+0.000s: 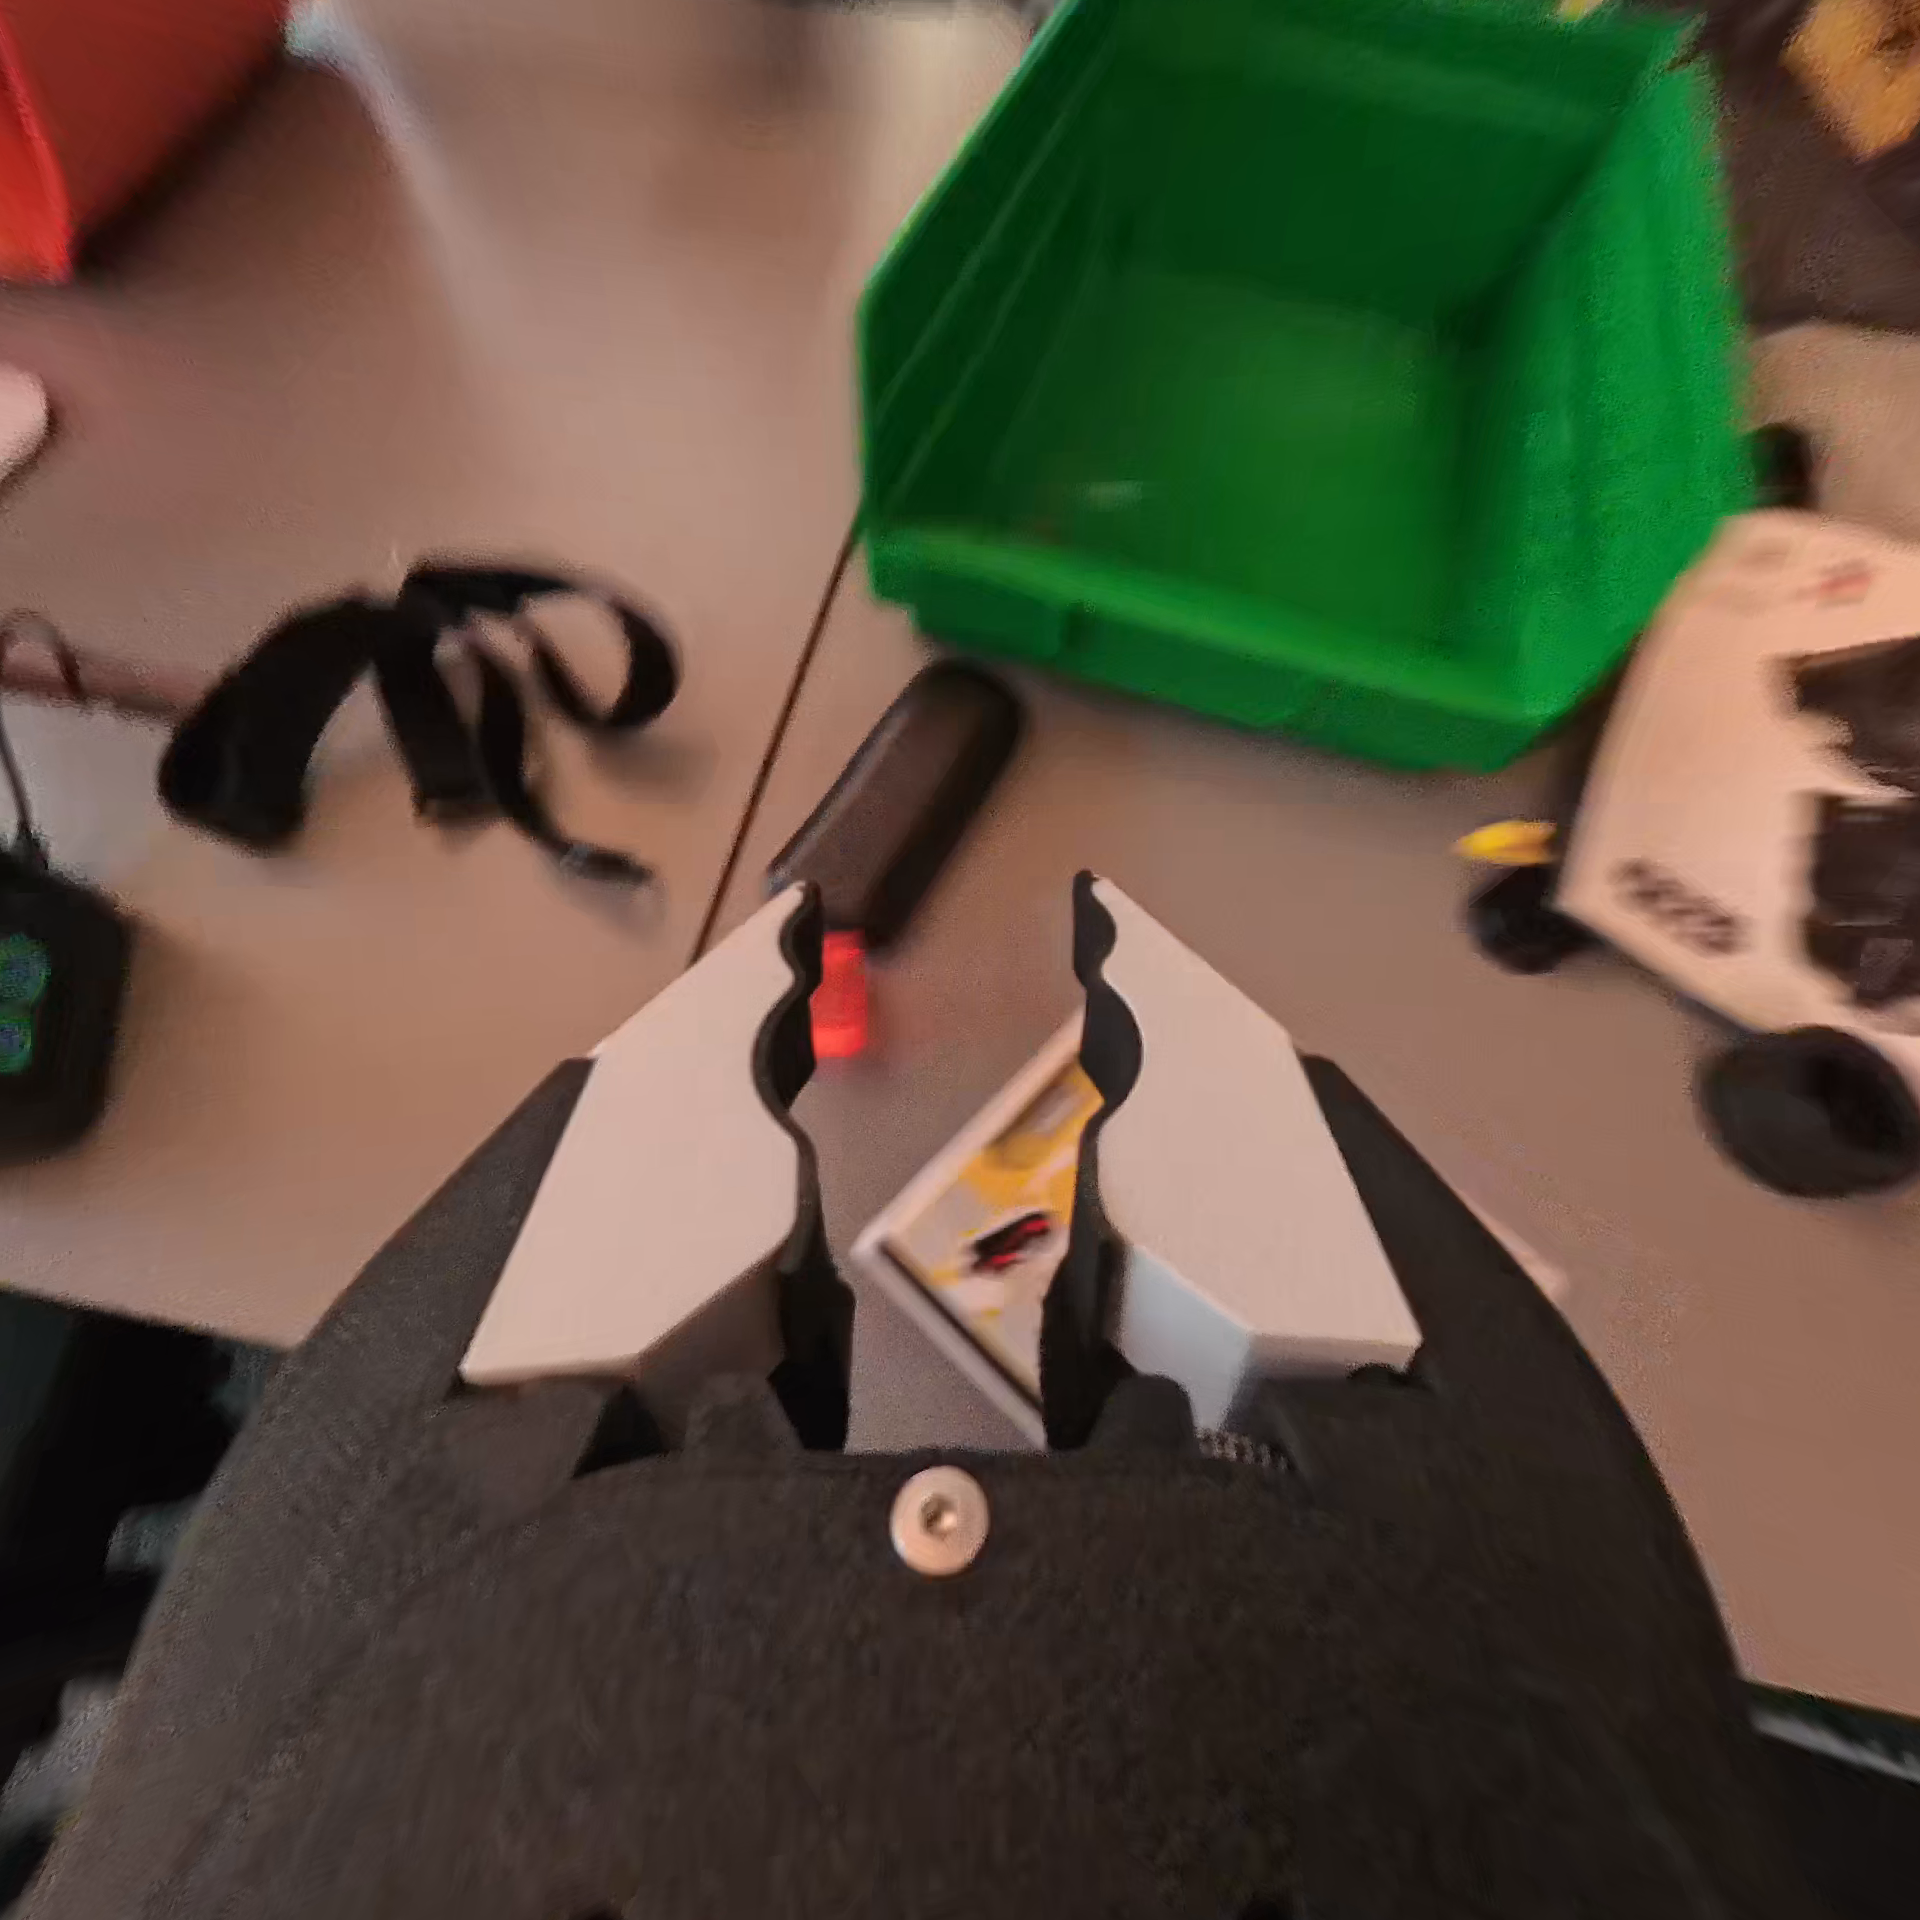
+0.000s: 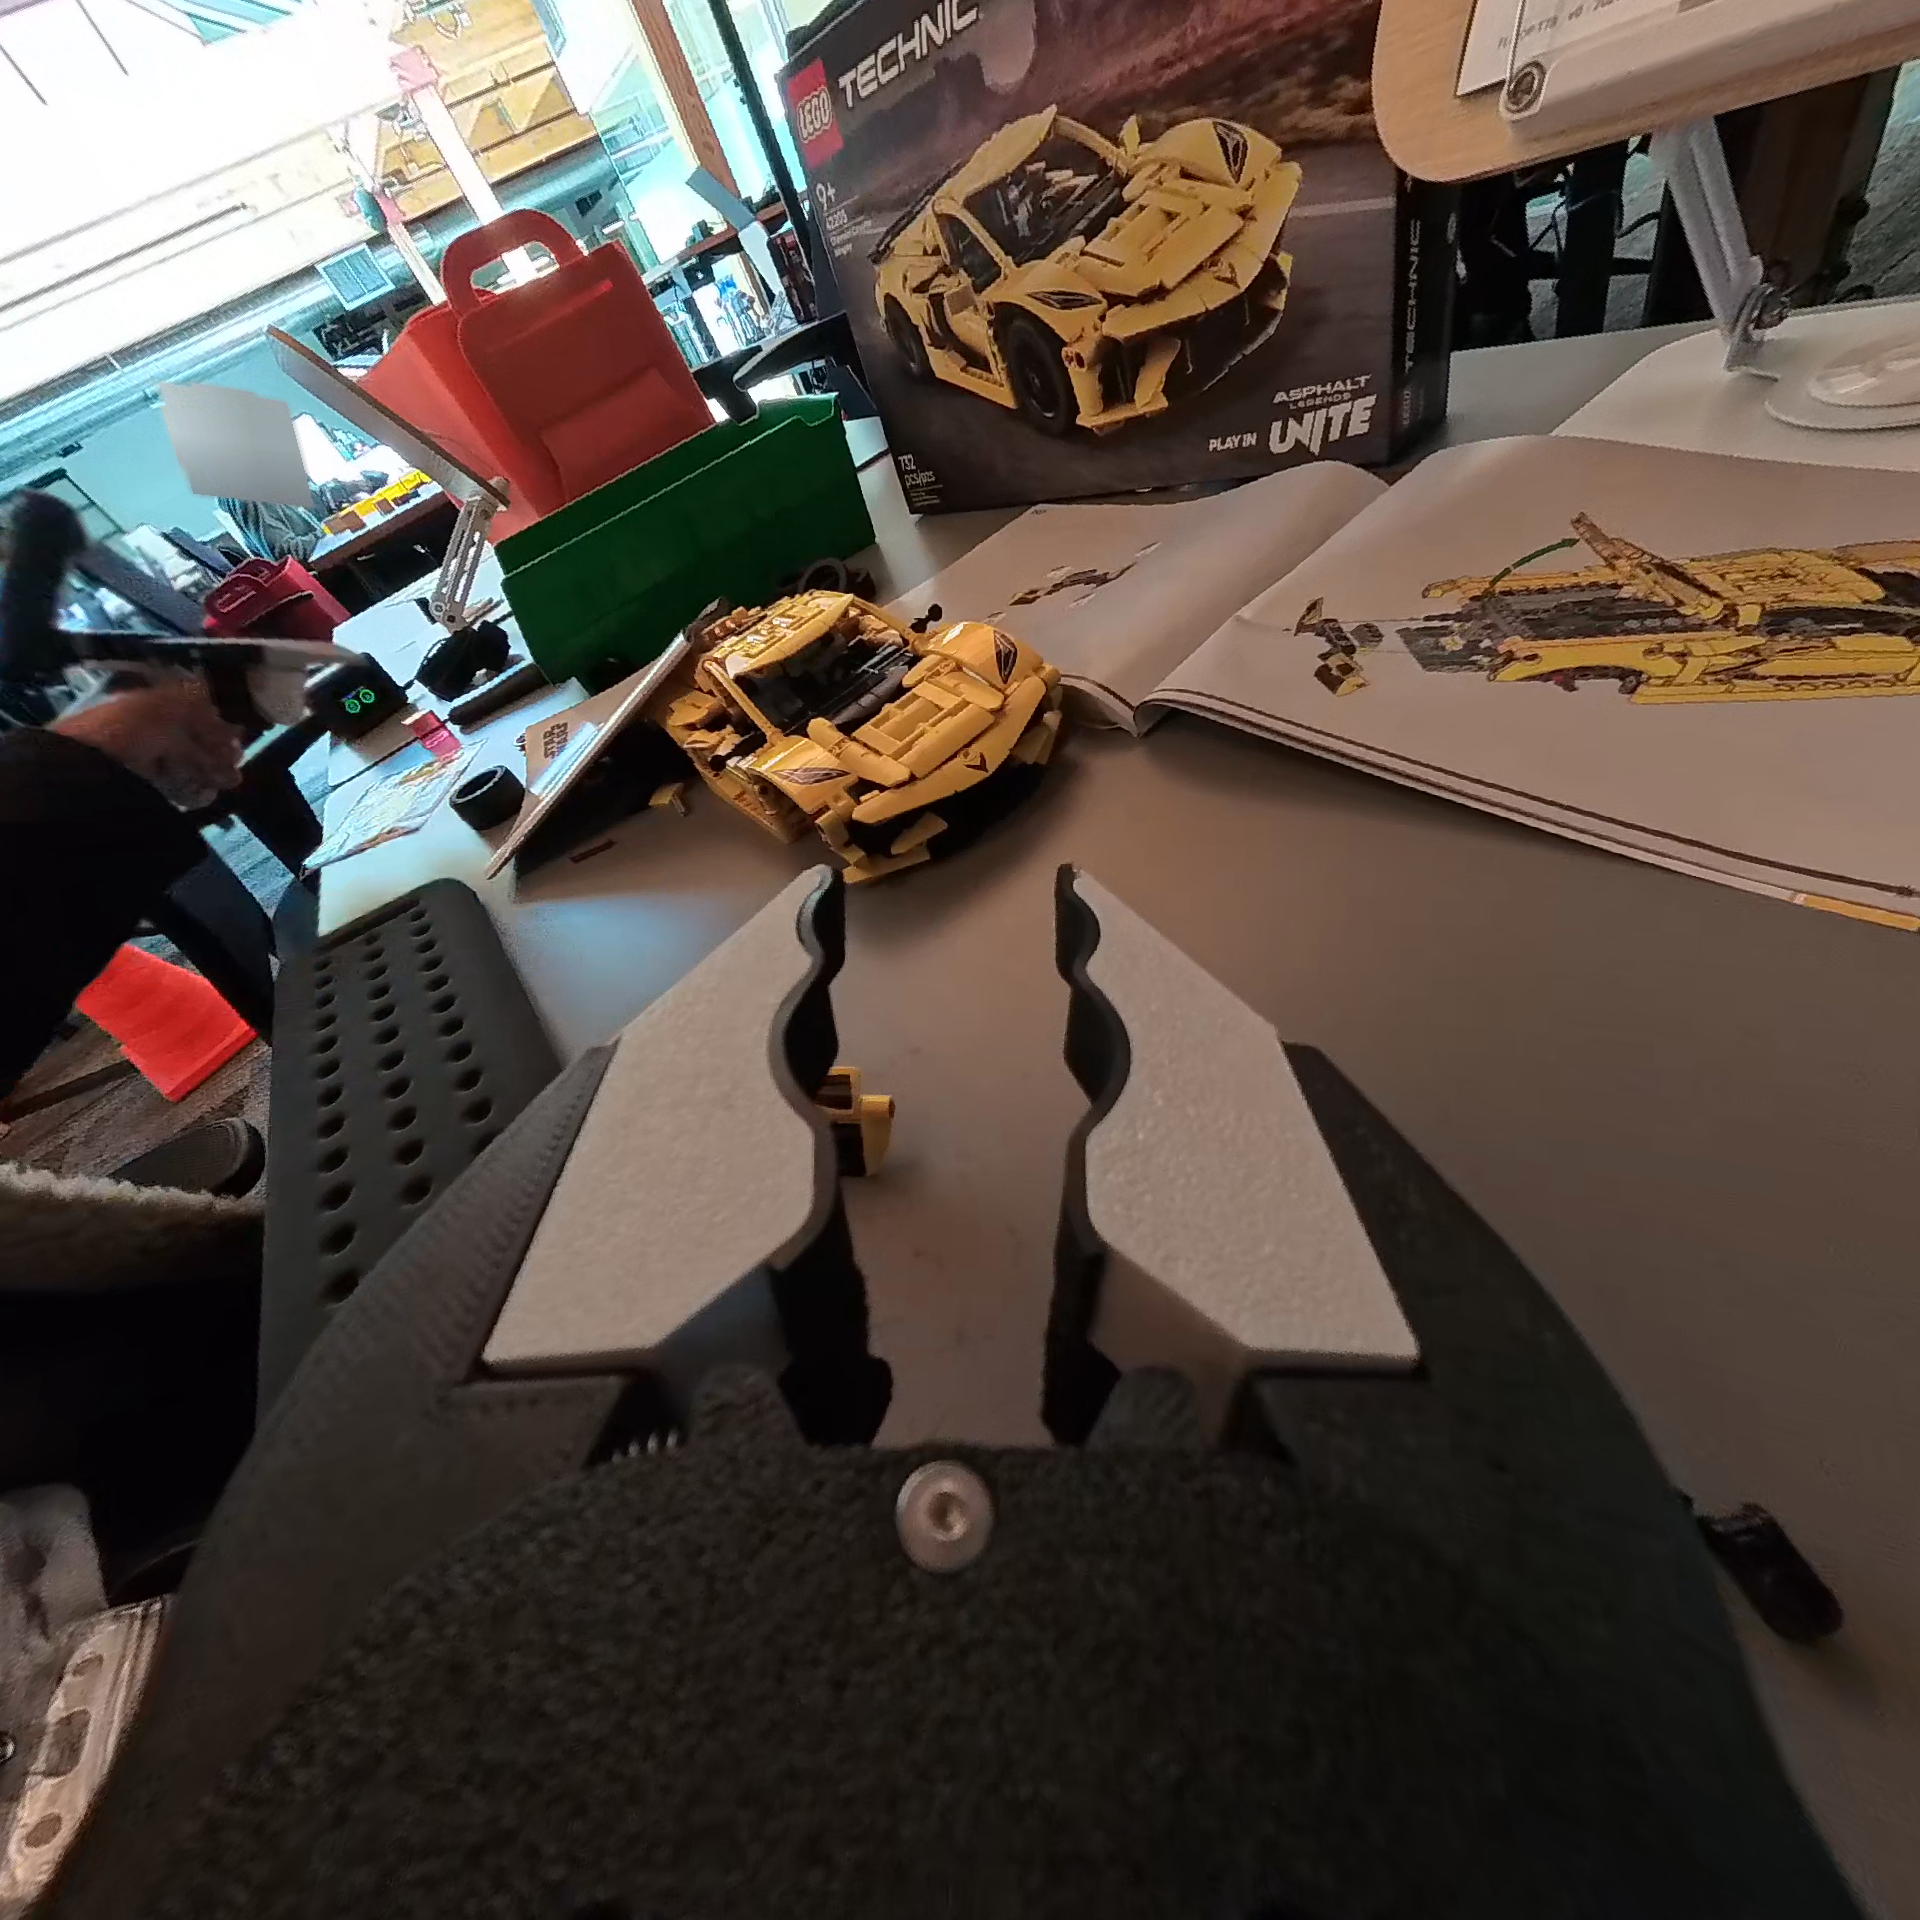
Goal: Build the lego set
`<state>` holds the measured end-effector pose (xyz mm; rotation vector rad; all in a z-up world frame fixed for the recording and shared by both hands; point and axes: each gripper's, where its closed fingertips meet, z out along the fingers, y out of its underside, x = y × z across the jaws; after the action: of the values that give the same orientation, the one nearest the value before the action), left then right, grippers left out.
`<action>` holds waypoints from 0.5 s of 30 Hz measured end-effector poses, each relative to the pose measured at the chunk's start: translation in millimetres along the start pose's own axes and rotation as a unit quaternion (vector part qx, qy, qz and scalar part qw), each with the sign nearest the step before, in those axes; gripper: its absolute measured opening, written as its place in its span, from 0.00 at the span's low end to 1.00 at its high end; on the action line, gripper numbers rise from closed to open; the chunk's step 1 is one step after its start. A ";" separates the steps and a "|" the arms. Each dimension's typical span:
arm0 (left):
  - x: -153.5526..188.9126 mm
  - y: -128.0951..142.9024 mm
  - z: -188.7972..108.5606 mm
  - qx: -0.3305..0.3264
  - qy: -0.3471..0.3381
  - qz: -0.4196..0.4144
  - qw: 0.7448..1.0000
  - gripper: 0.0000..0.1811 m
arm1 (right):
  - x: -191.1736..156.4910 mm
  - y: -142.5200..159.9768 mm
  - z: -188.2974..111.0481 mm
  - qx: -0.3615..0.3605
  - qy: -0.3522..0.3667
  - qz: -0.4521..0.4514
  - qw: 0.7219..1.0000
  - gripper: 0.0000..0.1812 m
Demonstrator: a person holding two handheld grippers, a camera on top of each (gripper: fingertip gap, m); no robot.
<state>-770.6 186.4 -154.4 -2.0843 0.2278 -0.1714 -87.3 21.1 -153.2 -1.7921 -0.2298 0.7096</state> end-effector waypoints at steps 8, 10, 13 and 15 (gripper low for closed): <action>287.6 14.9 16.2 -0.029 0.125 0.123 0.984 0.48 | -4.2 2.9 2.2 -0.010 -0.003 -0.016 1.000 0.21; 314.4 21.1 30.6 -0.028 0.063 0.169 0.983 0.48 | -4.6 2.1 1.3 -0.007 -0.003 -0.018 1.000 0.21; 337.5 32.9 47.4 -0.044 0.019 0.212 0.976 0.47 | -4.7 0.1 -1.0 -0.001 -0.004 -0.015 1.000 0.21; 350.5 42.8 52.4 -0.062 0.018 0.217 0.974 0.47 | -5.5 -0.8 -2.2 0.002 -0.008 -0.013 1.000 0.21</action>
<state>-422.5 128.1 -207.6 -2.1016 0.7235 0.0714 -90.3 16.9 -150.1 -1.7772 -0.2614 0.7047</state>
